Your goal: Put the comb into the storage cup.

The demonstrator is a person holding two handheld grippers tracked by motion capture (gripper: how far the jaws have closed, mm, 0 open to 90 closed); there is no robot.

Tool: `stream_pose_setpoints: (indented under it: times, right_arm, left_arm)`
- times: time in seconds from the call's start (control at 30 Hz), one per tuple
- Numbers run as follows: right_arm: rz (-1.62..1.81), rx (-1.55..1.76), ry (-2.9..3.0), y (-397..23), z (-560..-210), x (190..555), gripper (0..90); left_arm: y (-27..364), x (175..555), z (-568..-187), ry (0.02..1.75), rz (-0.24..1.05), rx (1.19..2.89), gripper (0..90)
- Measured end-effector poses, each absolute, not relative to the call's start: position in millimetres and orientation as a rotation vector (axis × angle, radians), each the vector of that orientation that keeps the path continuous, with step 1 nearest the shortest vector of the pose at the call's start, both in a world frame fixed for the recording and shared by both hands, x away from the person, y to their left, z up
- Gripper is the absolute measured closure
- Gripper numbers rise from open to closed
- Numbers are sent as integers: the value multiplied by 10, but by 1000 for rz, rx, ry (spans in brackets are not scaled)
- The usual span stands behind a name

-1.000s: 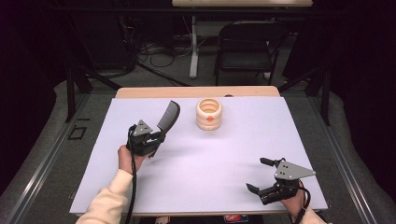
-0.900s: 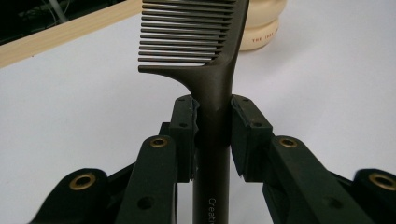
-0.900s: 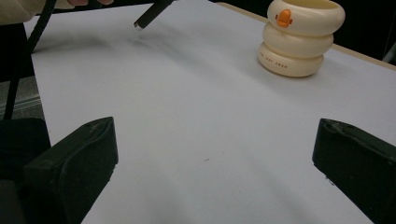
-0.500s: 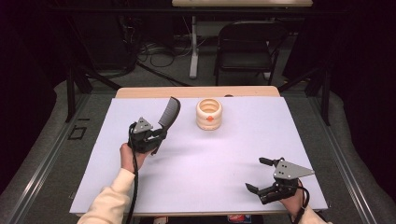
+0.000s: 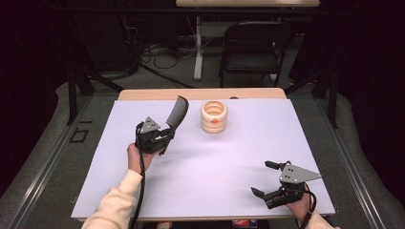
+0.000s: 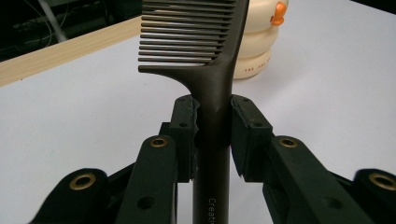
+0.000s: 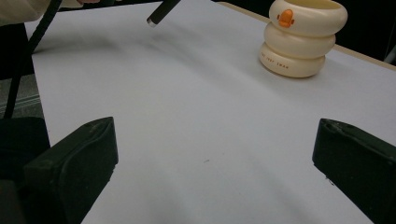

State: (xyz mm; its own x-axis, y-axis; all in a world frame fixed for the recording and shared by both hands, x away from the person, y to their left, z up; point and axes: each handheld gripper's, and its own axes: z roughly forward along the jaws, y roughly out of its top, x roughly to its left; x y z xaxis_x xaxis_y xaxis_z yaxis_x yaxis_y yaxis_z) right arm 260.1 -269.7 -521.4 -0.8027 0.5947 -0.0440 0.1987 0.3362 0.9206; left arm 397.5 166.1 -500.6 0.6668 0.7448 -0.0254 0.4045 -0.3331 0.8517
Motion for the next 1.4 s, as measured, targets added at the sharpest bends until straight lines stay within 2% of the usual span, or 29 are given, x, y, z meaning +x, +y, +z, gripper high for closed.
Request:
stream_pose_setpoints:
  times: [1.4]
  right_arm:
    - [1449, 704, 2236, -2698, -5215, 2603, 0]
  left_arm:
    - [1434, 4102, -4916, 850, 447, 1935, 723]
